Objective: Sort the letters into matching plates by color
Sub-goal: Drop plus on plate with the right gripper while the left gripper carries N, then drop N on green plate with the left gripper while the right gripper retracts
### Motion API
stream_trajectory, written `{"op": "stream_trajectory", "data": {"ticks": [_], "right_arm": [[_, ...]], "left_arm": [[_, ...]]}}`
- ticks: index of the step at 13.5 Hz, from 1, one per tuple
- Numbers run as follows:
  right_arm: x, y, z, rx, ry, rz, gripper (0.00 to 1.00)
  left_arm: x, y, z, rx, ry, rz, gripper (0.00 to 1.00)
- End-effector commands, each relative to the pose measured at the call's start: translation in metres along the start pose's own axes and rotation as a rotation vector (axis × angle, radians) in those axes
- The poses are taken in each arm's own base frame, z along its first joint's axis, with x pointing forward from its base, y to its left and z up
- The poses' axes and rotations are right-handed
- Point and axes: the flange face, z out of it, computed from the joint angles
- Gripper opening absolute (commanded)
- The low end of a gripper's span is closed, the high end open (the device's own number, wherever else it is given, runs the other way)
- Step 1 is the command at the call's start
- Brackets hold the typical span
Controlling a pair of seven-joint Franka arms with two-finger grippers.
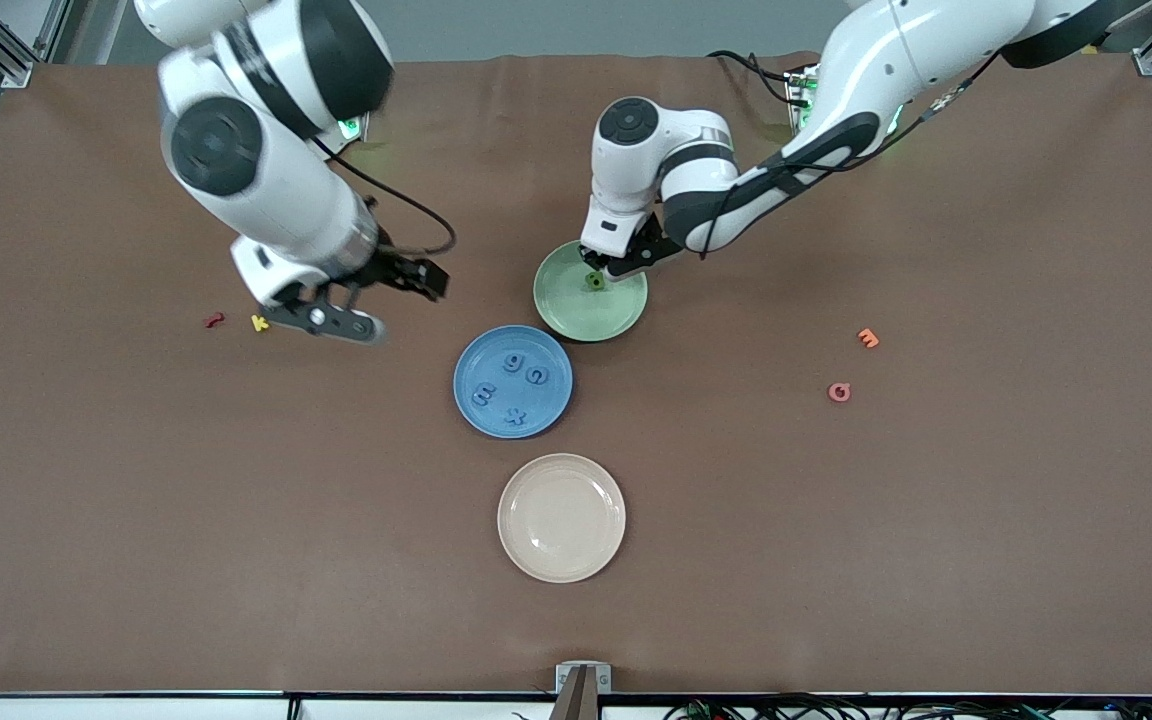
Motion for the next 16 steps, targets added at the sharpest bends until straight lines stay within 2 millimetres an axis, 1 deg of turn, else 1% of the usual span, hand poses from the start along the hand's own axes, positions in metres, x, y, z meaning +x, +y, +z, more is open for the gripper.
{"op": "stream_trajectory", "data": {"ticks": [1, 3, 4, 5, 6, 7, 8, 9, 10, 12, 14, 15, 16], "right_arm": [[-0.01, 0.072, -0.039, 0.017, 0.029, -0.052, 1.0], [0.0, 0.122, -0.064, 0.018, 0.043, -0.088, 1.0], [0.009, 0.15, -0.075, 0.026, 0.057, -0.125, 1.0], [0.018, 0.174, -0.082, 0.029, 0.07, -0.141, 1.0], [0.027, 0.195, -0.09, 0.017, 0.091, -0.158, 1.0], [0.034, 0.212, -0.096, -0.008, 0.111, -0.191, 1.0], [0.042, 0.234, -0.105, -0.016, 0.131, -0.22, 1.0], [0.047, 0.254, -0.112, -0.014, 0.146, -0.238, 1.0], [0.05, 0.269, -0.12, -0.015, 0.161, -0.262, 1.0], [0.057, 0.288, -0.133, -0.021, 0.187, -0.277, 1.0], [0.067, 0.291, -0.148, -0.03, 0.219, -0.261, 1.0], [0.07, 0.29, -0.152, -0.033, 0.23, -0.259, 1.0], [0.071, 0.29, -0.156, -0.031, 0.241, -0.257, 1.0]], "left_arm": [[0.002, 0.017, 0.0, -0.016, 0.002, -0.027, 0.0], [0.004, 0.025, -0.002, -0.03, -0.005, -0.033, 0.0], [0.003, 0.027, -0.002, -0.032, -0.005, -0.029, 0.0], [0.005, 0.026, 0.001, -0.027, -0.001, -0.031, 0.0], [0.006, 0.029, 0.0, -0.033, -0.002, -0.034, 0.0], [0.004, 0.03, 0.005, -0.029, -0.005, -0.032, 0.0], [0.006, 0.031, 0.009, -0.024, 0.0, -0.034, 0.01], [0.002, 0.035, 0.011, -0.024, -0.003, -0.031, 0.01], [0.004, 0.035, 0.016, -0.017, -0.001, -0.035, 0.01], [0.006, 0.035, 0.016, -0.017, -0.001, -0.04, 0.02], [0.002, 0.036, 0.019, -0.014, -0.007, -0.033, 0.02], [0.002, 0.038, 0.02, -0.015, -0.01, -0.035, 0.02], [-0.004, 0.04, 0.024, -0.012, -0.019, -0.03, 0.03]]}}
